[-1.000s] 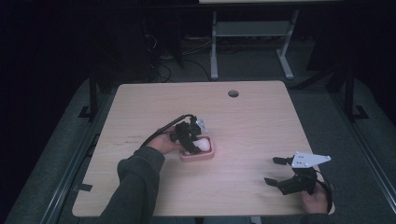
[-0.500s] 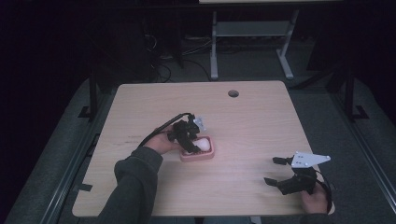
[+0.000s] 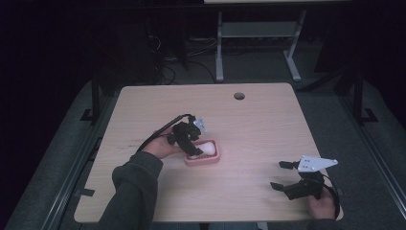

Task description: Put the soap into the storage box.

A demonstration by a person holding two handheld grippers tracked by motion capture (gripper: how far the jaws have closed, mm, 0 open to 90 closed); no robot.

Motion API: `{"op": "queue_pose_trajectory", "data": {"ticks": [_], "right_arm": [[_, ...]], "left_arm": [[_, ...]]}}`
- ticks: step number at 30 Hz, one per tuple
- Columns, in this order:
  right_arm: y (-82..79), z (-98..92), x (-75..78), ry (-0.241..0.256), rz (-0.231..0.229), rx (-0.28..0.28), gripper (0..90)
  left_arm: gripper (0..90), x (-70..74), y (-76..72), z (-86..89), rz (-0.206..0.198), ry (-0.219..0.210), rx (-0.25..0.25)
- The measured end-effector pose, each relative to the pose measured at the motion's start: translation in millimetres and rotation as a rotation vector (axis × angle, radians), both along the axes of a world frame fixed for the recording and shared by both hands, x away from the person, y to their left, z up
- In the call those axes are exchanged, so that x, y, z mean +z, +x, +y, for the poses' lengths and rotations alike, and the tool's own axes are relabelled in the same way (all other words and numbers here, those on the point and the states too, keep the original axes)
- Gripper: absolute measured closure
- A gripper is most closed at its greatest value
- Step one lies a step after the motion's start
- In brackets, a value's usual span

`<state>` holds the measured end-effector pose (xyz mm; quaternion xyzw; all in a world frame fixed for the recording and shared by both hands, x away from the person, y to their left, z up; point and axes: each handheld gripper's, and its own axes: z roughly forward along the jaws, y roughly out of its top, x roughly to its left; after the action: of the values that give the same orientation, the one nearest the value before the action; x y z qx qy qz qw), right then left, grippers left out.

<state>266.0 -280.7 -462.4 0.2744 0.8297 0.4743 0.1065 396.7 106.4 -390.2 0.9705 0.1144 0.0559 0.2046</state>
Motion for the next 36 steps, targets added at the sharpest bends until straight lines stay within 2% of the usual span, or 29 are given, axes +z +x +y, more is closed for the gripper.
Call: {"op": "queue_pose_trajectory", "data": {"ticks": [9, 11, 15, 17, 20, 26, 36], "right_arm": [[0.1, 1.9, 0.5, -0.007, 0.000, 0.001, 13.5], [0.1, 2.0, 0.4, -0.008, 0.001, 0.000, 13.5], [0.2, 1.8, 0.3, -0.005, 0.002, -0.003, 13.5], [-0.1, 1.7, 0.4, -0.009, -0.001, -0.001, 13.5], [-0.1, 0.9, 0.5, -0.007, 0.001, -0.006, 13.5], [0.1, 0.9, 0.1, -0.013, 0.004, -0.007, 13.5], [0.5, 1.5, -0.1, -0.016, 0.006, -0.011, 13.5]], "left_arm": [[36.5, 0.2, -8.7, 14.7, -0.015, -0.030, 0.021], [36.8, 1.0, -10.9, 17.1, -0.006, -0.056, 0.030], [36.9, 1.8, -16.3, 17.5, -0.020, -0.038, 0.016], [36.7, 2.2, -19.0, 18.0, -0.026, -0.046, 0.014], [36.0, 3.9, -23.1, 19.5, -0.035, -0.037, 0.013], [35.5, 6.5, -30.5, 27.8, -0.033, -0.061, 0.024], [34.0, 8.2, -44.3, 45.1, -0.040, -0.059, 0.025]]}}
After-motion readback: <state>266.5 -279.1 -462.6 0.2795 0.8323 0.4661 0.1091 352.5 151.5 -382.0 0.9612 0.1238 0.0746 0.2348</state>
